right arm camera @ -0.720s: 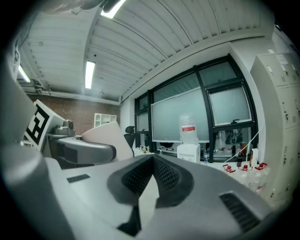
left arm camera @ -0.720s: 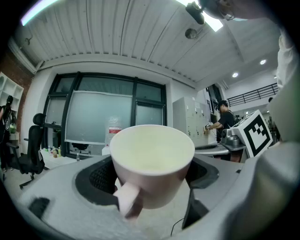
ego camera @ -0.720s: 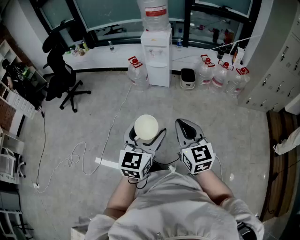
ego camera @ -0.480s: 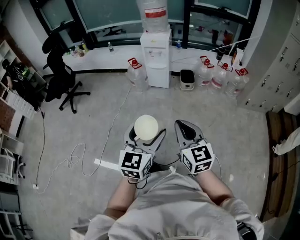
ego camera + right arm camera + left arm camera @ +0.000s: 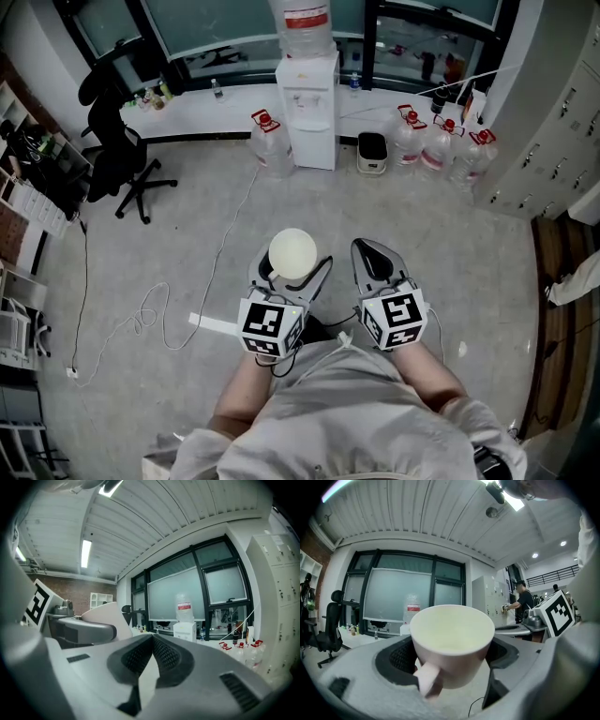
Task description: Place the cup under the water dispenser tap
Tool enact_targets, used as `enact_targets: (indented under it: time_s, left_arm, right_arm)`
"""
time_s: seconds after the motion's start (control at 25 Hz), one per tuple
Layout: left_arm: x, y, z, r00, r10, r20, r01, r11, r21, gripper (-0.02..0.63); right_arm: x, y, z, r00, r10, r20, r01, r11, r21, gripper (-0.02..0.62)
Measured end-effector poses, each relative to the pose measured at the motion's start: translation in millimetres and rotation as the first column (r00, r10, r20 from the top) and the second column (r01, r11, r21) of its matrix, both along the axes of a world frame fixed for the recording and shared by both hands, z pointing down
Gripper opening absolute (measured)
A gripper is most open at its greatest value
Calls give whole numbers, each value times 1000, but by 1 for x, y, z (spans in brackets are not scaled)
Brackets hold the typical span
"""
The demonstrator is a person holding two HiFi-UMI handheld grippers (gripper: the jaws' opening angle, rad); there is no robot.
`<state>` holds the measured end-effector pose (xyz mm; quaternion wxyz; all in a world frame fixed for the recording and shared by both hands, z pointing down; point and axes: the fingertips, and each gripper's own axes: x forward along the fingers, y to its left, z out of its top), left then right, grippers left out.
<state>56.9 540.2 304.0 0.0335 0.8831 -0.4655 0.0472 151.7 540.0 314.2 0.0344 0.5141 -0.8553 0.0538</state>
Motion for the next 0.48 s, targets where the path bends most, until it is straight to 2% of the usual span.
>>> enact_targets:
  time_s: [0.24,0.48]
  left_arm:
    - [0,-13,15,1000,1,-7,-1,999,-36,440]
    - [-8,-50,26,1000,0,-3,0,999,-45,440]
  right_arm:
    - [0,-15,17,1000,-9,28,10,999,-52,28]
    - [-7,-50,32,1000,-13,25,15,997,-71,28]
